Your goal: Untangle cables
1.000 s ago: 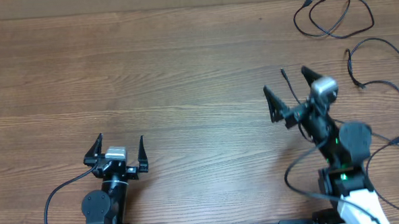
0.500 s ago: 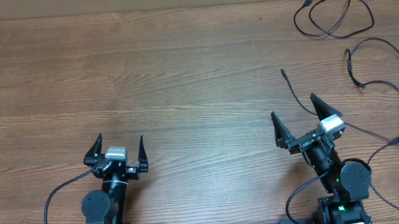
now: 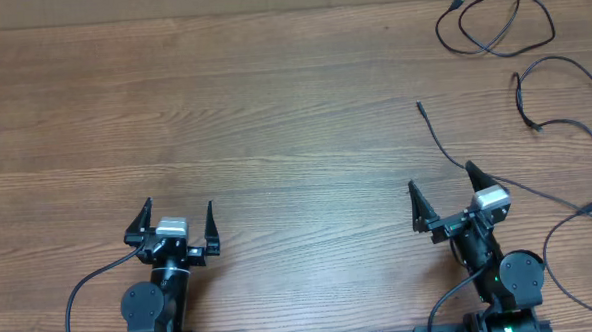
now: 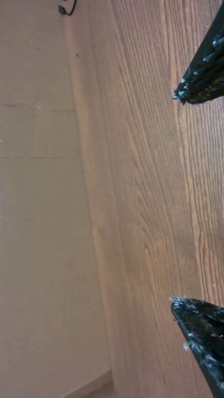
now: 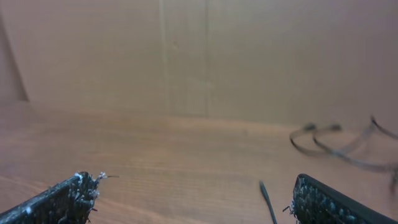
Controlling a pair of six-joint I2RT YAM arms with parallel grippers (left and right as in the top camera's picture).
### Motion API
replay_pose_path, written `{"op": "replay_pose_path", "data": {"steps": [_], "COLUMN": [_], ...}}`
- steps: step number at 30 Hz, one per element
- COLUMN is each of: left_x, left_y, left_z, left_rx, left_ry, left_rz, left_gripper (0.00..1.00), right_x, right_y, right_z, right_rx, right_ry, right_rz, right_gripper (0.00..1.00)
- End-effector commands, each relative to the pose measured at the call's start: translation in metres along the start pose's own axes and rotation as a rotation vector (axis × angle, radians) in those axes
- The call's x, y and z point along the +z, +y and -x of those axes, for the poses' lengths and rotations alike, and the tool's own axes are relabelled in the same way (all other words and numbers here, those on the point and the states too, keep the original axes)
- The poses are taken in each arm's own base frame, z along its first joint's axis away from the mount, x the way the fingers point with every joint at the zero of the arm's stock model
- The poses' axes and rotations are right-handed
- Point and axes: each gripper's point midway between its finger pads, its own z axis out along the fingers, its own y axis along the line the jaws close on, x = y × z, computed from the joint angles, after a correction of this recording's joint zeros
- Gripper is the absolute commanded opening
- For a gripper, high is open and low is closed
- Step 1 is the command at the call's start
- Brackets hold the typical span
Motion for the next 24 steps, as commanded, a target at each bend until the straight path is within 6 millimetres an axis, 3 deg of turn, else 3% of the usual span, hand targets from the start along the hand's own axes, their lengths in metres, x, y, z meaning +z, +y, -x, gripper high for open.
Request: {"op": "replay_pose_path", "data": {"steps": [1, 7, 24], "left_x": [0.0, 0.0, 0.0], "left_y": [0.003, 0.003, 0.003], "left_z": [-0.001, -0.001, -0.001], "left_rx": [-0.013, -0.013, -0.013], "left_ry": [0.0, 0.0, 0.0], "left_rz": [0.018, 0.018, 0.018], "left_gripper": [1.0, 1.0, 1.0], "right_x": [-0.006, -0.014, -0.017], "right_y": [-0.014, -0.023, -0.035], "right_z": [-0.003, -0.019, -0.017], "right_rx": [-0.005, 0.002, 0.001], "right_ry": [-0.003, 0.057, 0.046], "right_rz": [-0.087, -0.138, -0.189], "right_gripper": [1.0, 1.0, 1.0]}}
